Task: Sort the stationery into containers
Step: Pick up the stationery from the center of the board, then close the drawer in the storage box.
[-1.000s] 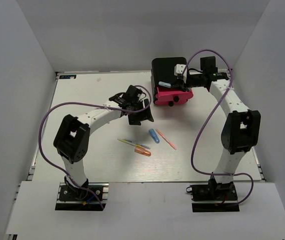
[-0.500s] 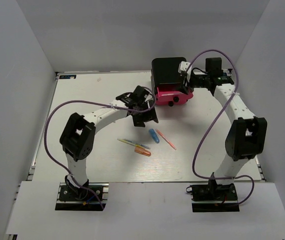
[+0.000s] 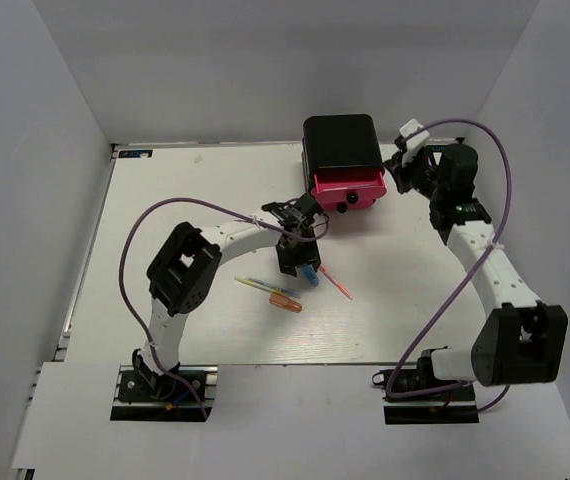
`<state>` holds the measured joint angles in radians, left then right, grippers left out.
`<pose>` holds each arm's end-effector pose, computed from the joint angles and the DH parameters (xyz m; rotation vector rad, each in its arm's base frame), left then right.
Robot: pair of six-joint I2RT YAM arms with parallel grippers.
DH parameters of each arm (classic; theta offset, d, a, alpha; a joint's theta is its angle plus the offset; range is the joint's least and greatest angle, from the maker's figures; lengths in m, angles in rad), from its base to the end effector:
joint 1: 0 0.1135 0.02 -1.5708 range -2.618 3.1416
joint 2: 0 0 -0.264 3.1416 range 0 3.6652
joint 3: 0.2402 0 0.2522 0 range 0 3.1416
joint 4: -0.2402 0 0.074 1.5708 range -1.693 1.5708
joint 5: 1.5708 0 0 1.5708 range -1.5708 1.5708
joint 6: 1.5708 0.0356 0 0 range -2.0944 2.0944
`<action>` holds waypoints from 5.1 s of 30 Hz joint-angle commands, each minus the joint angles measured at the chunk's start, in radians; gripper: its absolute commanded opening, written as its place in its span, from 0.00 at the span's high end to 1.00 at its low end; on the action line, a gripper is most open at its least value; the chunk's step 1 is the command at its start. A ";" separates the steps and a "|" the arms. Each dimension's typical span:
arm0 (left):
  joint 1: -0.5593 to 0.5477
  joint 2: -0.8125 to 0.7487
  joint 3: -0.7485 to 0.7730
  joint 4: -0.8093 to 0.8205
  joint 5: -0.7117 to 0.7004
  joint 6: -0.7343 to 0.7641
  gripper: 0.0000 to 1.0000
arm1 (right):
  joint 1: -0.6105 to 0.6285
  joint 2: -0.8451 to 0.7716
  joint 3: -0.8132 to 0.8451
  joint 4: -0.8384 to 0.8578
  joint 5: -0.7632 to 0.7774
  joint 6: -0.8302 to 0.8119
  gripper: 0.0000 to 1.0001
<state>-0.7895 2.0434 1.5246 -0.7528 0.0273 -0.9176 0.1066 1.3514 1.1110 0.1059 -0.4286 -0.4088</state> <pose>0.2915 -0.2953 0.1745 -0.1824 2.9381 -0.3608 0.3168 0.0488 0.3569 -0.7306 1.5295 0.1393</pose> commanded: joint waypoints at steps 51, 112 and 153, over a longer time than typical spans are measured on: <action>0.061 -0.011 0.631 0.282 -0.106 0.396 1.00 | -0.001 -0.537 -0.635 -0.184 -0.257 -0.065 0.94; 0.088 -0.206 -0.236 0.285 -0.161 0.095 1.00 | 0.173 -0.178 -0.516 -0.189 -0.242 -0.062 0.49; 0.088 -0.245 -0.273 0.285 -0.152 0.086 1.00 | 0.136 0.136 -0.054 -0.078 -0.082 0.611 0.49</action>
<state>-0.7029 1.8572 1.2549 -0.4706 -0.1303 -0.8173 0.2539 1.4704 0.9939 0.0849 -0.5449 0.1722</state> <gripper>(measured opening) 0.385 0.505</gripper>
